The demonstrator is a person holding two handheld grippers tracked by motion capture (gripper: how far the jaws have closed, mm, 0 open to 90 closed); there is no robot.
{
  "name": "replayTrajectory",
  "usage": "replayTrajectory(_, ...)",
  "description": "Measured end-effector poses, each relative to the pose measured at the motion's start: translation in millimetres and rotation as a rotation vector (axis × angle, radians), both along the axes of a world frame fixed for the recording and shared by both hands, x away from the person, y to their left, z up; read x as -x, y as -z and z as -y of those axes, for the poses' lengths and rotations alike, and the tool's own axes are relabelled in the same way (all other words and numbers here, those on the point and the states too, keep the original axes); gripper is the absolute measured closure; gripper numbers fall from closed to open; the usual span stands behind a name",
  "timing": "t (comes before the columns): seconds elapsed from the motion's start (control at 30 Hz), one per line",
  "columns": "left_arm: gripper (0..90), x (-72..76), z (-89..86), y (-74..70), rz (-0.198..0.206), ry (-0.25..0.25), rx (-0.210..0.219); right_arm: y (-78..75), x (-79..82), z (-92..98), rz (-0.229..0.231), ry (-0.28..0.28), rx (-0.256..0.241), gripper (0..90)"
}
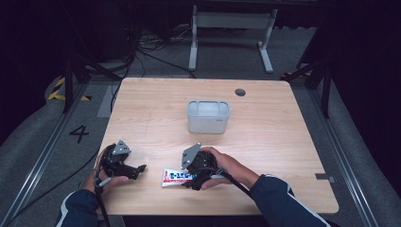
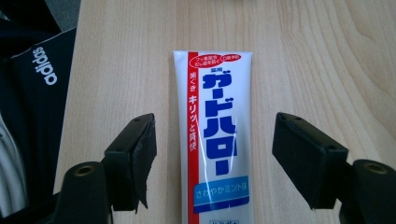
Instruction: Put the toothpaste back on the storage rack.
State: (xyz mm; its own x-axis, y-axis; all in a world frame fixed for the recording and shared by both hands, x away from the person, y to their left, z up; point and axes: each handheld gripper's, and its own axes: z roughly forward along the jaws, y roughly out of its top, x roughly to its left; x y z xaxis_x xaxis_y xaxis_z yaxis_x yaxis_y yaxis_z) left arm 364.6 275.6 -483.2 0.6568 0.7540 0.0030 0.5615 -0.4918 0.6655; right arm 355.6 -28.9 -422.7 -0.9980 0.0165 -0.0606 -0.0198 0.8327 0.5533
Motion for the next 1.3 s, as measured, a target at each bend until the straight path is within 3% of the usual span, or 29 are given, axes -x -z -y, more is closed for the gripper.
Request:
replayTrajectory(0.1,0.4,-0.1,-0.1,-0.1,0.001,0.002,-0.002,3.1,-1.0,-5.5,0.007,-0.008,0.021,32.7)
replayTrajectory(0.3,0.4,0.0,0.0,0.0,-0.001,0.000,0.001,10.5,-3.0,-16.8,0.000,-0.016,0.111,33.6)
replayTrajectory(0.67,0.4,0.0,0.0,0.1,-0.002,0.000,0.002,21.9,-5.2,-31.0,-0.018,-0.013,0.186,36.0)
replayTrajectory(1.03,0.4,0.0,0.0,0.1,-0.002,0.000,0.003,27.7,-9.3,-41.1,-0.044,-0.005,0.190,38.3)
replayTrajectory(1.3,0.4,0.0,0.0,0.1,-0.003,0.001,0.003,25.9,-10.0,-45.0,-0.055,-0.008,0.214,45.0)
